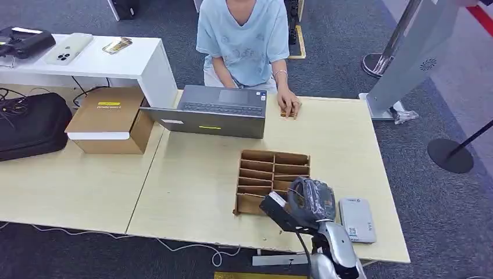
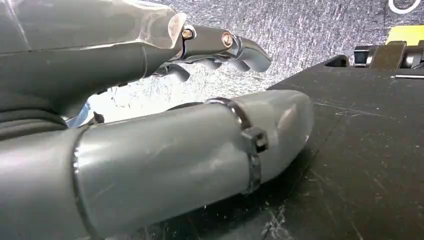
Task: Pass the card to the sensor for recognition and then transmit it.
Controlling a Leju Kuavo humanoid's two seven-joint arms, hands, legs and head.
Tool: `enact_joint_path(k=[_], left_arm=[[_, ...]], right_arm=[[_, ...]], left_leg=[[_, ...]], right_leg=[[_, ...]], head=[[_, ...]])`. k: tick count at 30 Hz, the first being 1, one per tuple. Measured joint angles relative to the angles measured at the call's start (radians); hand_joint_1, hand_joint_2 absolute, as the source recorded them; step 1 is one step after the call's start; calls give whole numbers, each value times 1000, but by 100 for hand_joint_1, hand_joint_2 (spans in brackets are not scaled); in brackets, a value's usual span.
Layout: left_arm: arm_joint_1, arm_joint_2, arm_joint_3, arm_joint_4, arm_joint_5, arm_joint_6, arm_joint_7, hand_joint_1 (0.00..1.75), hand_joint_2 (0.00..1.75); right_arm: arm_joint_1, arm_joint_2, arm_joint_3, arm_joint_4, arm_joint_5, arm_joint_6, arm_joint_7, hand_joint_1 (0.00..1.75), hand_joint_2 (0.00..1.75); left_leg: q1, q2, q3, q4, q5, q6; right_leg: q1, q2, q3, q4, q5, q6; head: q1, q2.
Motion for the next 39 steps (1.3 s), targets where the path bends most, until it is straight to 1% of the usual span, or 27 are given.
enact_joint_path(k=[3,13,18,27,30,32,37,39], left_arm=[[0,0,0,0,0,0,0,0,0],[0,0,0,0,-6,1,0,0,0],[0,3,1,0,-6,1,-1,0,0],[0,5,19,0,1,3,-1,0,0],[0,5,20,0,0,4,-1,0,0],[0,5,24,0,-2,4,-2,0,0],[1,5,26,0,-9,4,-2,0,0],[0,5,27,0,-11,4,-3,0,0]], right_arm=[[4,0,-4,-5,-1,0,-3,175,175],[12,6,-37,-60,-64,16,-57,175,175],[19,6,-44,-68,-94,7,-87,175,175],[11,6,-46,-66,-129,-9,-114,175,175],[6,6,-49,-67,-162,-19,-138,175,175],[6,6,-52,-74,-205,-17,-166,175,175],[5,6,-57,-97,-305,2,-230,175,175],[5,6,-57,-109,-359,22,-271,175,175]], left_leg=[[0,0,0,0,0,0],[0,0,0,0,0,0],[0,0,0,0,0,0],[0,0,0,0,0,0],[0,0,0,0,0,0],[0,0,0,0,0,0],[0,0,0,0,0,0],[0,0,0,0,0,0]], right_leg=[[0,0,0,0,0,0],[0,0,0,0,0,0],[0,0,0,0,0,0],[0,0,0,0,0,0],[0,0,0,0,0,0],[0,0,0,0,0,0],[0,0,0,0,0,0],[0,0,0,0,0,0]], head=[[0,0],[0,0],[0,0],[0,0],[0,0],[0,0],[0,0],[0,0]])
